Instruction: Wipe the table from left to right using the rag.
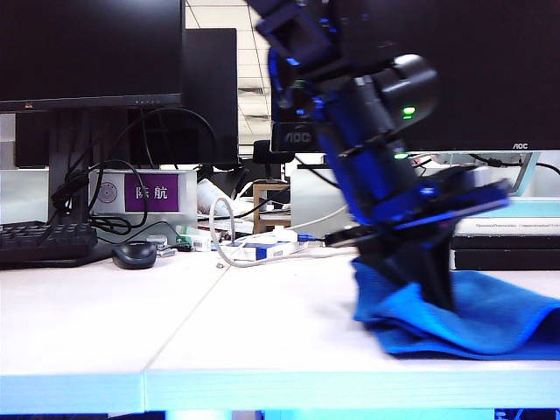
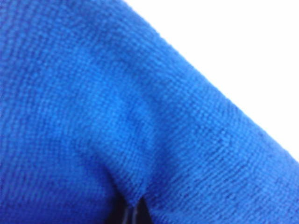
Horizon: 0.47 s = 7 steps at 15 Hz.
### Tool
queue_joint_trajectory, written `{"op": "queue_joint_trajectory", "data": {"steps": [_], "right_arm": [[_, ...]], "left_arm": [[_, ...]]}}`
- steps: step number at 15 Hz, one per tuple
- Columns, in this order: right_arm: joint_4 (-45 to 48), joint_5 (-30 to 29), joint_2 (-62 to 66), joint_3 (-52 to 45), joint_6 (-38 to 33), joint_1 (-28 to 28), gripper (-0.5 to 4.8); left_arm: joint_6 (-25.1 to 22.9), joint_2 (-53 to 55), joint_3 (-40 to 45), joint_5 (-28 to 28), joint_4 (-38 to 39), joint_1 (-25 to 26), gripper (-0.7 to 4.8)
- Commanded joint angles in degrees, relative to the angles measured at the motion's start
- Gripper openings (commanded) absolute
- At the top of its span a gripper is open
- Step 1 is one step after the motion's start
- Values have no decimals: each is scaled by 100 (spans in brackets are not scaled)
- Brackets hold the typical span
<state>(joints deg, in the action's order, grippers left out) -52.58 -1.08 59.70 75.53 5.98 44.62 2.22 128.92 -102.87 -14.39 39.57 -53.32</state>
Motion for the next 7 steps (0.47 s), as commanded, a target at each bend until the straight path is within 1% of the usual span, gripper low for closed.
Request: {"op": "queue_joint_trajectory", "data": {"steps": [1,3,7], "right_arm": [[50,15,-77,46,-42,4,-4],[50,9,-74,46,-46,7,-4],[52,9,-74,46,-111,7,-4]], "left_arm": [[17,286,-92,-24,131,-144,-6],[138,535,-431,-138,164,-168,-6],[181,789,-916,-149,138,-212,-6]]}}
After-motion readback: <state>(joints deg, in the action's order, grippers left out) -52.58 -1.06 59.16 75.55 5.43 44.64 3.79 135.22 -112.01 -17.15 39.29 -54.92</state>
